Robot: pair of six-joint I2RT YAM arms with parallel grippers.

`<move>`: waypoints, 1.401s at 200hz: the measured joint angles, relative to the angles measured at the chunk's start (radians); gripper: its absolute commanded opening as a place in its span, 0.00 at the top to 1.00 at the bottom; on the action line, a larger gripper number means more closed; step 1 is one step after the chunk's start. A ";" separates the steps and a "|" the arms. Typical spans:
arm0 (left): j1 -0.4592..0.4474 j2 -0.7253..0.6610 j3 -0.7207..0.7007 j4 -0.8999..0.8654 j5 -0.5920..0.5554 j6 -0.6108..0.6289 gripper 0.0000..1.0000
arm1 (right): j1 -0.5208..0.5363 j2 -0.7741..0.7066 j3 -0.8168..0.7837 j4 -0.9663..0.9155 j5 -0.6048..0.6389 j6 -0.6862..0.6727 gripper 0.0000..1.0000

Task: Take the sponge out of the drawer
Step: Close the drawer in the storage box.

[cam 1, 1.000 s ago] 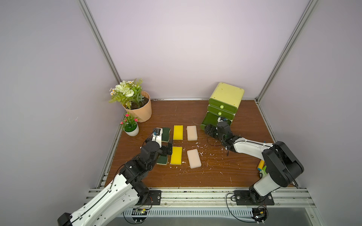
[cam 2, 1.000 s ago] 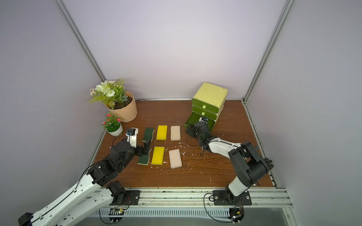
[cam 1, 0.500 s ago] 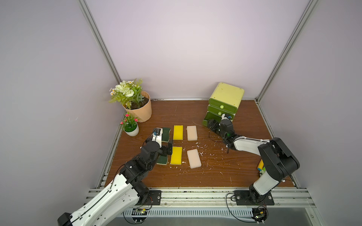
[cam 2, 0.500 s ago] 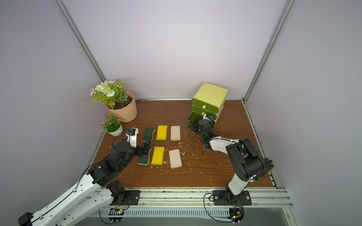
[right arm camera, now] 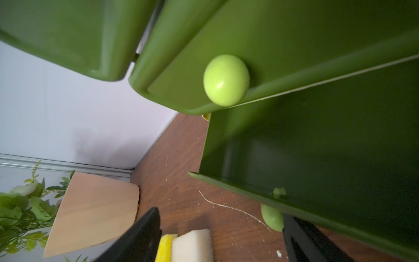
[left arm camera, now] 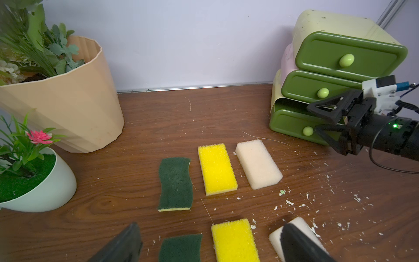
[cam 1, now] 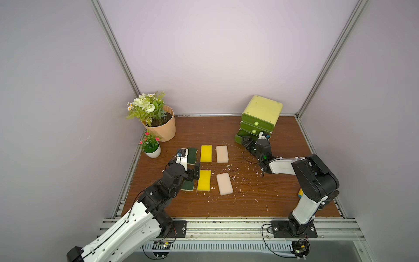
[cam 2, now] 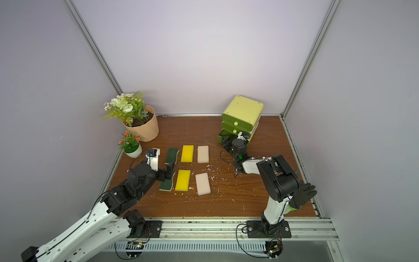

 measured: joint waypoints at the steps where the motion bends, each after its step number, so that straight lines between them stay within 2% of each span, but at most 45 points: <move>1: 0.000 0.000 0.000 0.000 0.000 0.000 0.02 | 0.000 0.000 -0.003 0.003 0.000 0.001 0.13; 29: 0.000 0.000 0.000 0.000 0.000 0.000 0.02 | -0.004 -0.040 -0.076 0.045 0.002 0.029 0.12; 73: 0.000 0.000 0.000 0.000 0.000 0.000 0.02 | -0.020 -0.209 -0.197 0.048 0.030 0.070 0.11; 119: 0.000 0.000 0.000 0.000 0.000 0.000 0.02 | -0.093 -0.334 -0.211 -0.079 -0.008 0.049 0.11; 135: 0.000 0.000 0.000 0.000 0.000 0.000 0.02 | -0.111 -0.363 -0.208 -0.157 -0.027 -0.013 0.11; 182: 0.000 0.000 0.000 0.000 0.000 0.000 0.02 | -0.116 -0.430 -0.111 -0.428 -0.019 -0.313 0.12; 213: 0.000 0.000 0.000 0.000 0.000 0.000 0.02 | -0.115 -0.462 -0.109 -0.480 0.037 -0.458 0.11; 280: 0.000 0.000 0.000 0.000 0.000 0.000 0.02 | -0.113 -0.464 -0.166 -0.468 0.119 -0.756 0.09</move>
